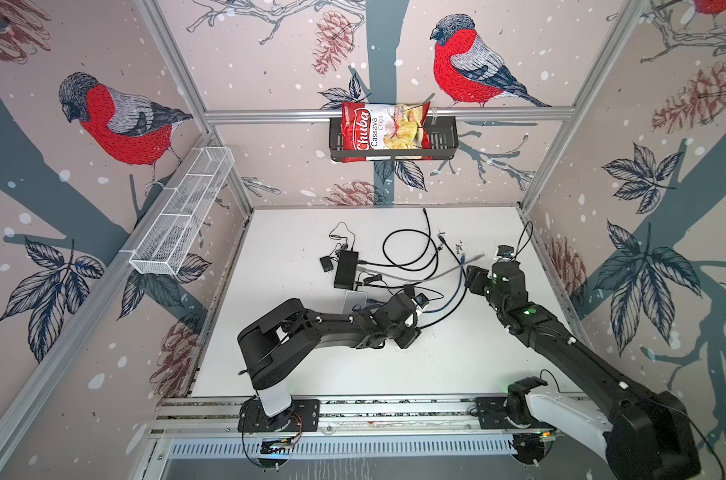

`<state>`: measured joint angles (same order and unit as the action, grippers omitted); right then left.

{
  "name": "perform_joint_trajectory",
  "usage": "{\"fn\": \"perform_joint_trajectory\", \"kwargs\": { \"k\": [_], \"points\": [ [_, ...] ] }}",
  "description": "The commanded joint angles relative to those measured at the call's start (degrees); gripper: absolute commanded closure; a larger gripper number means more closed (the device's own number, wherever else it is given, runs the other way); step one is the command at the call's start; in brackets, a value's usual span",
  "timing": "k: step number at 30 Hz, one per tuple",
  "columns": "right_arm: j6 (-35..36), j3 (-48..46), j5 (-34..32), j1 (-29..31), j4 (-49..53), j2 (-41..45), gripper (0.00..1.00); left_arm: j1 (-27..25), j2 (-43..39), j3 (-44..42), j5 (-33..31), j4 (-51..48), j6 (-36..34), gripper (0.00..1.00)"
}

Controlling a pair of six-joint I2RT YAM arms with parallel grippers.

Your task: Insert the plug into the switch port

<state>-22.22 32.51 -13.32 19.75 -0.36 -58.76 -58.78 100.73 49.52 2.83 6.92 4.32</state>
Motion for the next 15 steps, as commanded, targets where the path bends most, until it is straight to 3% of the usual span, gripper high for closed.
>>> {"fn": "perform_joint_trajectory", "kwargs": {
  "k": [1, 15],
  "points": [
    [1.8, -0.4, 2.6, -0.6, -1.4, -0.2, 0.28, -0.4, 1.0, 1.2, 1.0, -2.8, -1.1, 0.47],
    [5.3, -2.5, 5.0, -1.0, -5.1, -0.1, 0.38, -0.7, 4.8, 4.1, 1.6, -5.7, -1.2, 0.9]
  ]
}}
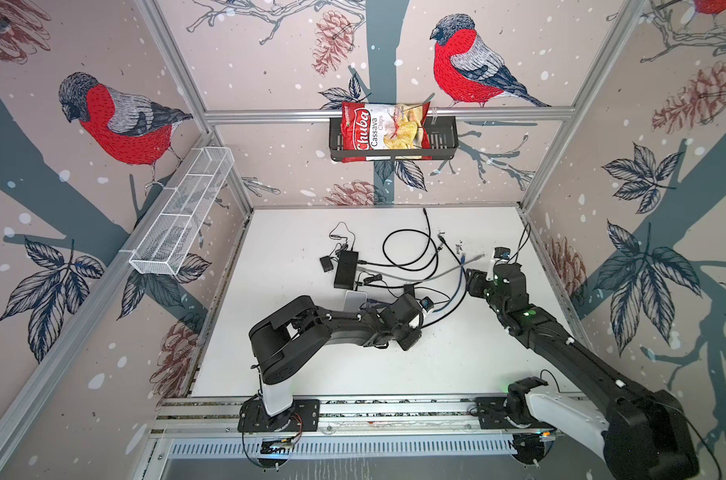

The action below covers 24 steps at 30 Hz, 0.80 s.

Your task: Insert the plug into the switch port

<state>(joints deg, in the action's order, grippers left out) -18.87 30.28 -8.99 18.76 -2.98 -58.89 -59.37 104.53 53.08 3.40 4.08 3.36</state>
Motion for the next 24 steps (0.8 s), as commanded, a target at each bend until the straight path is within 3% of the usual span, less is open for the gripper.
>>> {"fn": "perform_joint_trajectory", "kwargs": {
  "k": [1, 5, 13, 20, 24],
  "points": [
    [2.3, -0.4, 0.5, 0.0, -2.6, 0.0, 0.38, -0.1, 1.3, 0.8, 1.2, -3.0, -0.2, 0.91],
    [4.5, -0.5, 0.2, 0.0, -3.3, -0.1, 0.38, -0.1, 1.8, 1.2, 1.4, -3.1, -0.3, 1.0],
    [13.4, -4.3, 3.2, 1.6, -10.6, 1.9, 0.32, 0.2, -1.7, 0.5, 3.9, -2.7, -1.7, 1.0],
    [24.3, -7.0, 9.0, 4.2, -16.8, 2.4, 0.29, 5.4, -7.0, -2.0, 16.2, -2.0, -3.0, 1.0],
    [30.5, -9.4, 15.8, 5.7, -21.8, 2.4, 0.3, 9.3, -8.7, -3.1, 22.1, -3.1, -4.0, 1.0]
  ]
}}
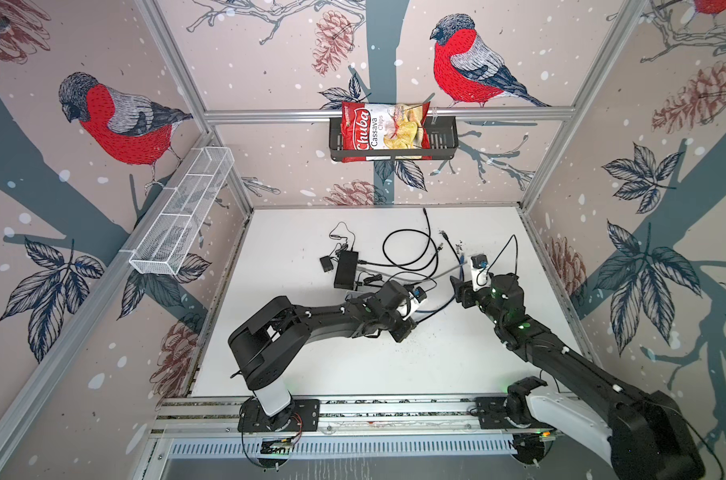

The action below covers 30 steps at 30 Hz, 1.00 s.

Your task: Insert the plug into the switch port

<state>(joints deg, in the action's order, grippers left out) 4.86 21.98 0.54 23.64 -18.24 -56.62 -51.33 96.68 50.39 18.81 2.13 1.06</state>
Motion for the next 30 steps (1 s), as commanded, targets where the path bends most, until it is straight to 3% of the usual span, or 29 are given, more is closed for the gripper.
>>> {"fn": "perform_joint_trajectory", "kwargs": {
  "k": [1, 11, 16, 30],
  "points": [
    [9.0, -1.7, 8.3, 1.4, -7.5, 0.1, 0.3, 1.8, -0.9, -0.3, 6.9, -1.8, -2.0, 1.0],
    [28.5, -6.4, 14.7, 8.2, -11.9, -1.7, 0.3, 8.5, -0.3, 1.8, 12.3, -7.1, -5.2, 1.0],
    [36.0, -8.8, 17.9, 10.9, -12.8, -2.2, 0.35, 10.1, -0.8, 2.6, 16.6, -8.0, -6.9, 1.0],
    [44.7, -8.1, 17.1, 16.7, -14.5, -8.8, 0.42, 11.0, -0.2, 6.1, 19.9, -12.5, -9.5, 1.0]
  ]
}}
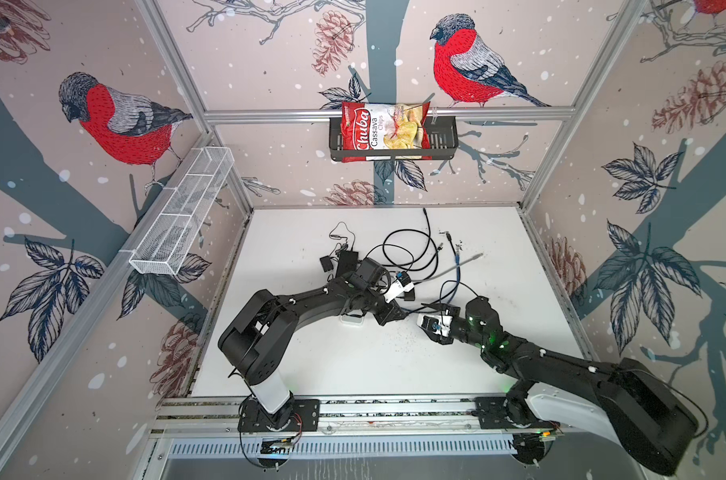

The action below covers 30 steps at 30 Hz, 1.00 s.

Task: Insert the plug into the switch port
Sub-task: 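Lift the black cable plug with the left gripper while the right gripper reaches toward it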

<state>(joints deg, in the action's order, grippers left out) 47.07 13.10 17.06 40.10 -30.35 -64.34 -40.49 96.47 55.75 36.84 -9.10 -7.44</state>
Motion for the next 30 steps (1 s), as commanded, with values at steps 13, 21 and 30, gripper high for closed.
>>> {"fn": "perform_joint_trajectory", "kwargs": {
  "k": [13, 21, 30],
  "points": [
    [4.7, 3.5, 1.7, 1.2, -6.9, -9.9, 0.49, 0.1, -0.9, 1.1, 2.6, -1.6, -1.4, 1.0],
    [4.7, 4.0, 1.9, 2.0, -7.9, -11.2, 0.58, 0.1, -0.9, 1.1, 2.9, -1.1, -1.3, 1.0],
    [5.7, 4.7, 1.1, 2.5, -9.9, -13.7, 0.83, 0.1, -0.9, 0.8, 3.3, -0.8, -1.3, 1.0]
  ]
}}
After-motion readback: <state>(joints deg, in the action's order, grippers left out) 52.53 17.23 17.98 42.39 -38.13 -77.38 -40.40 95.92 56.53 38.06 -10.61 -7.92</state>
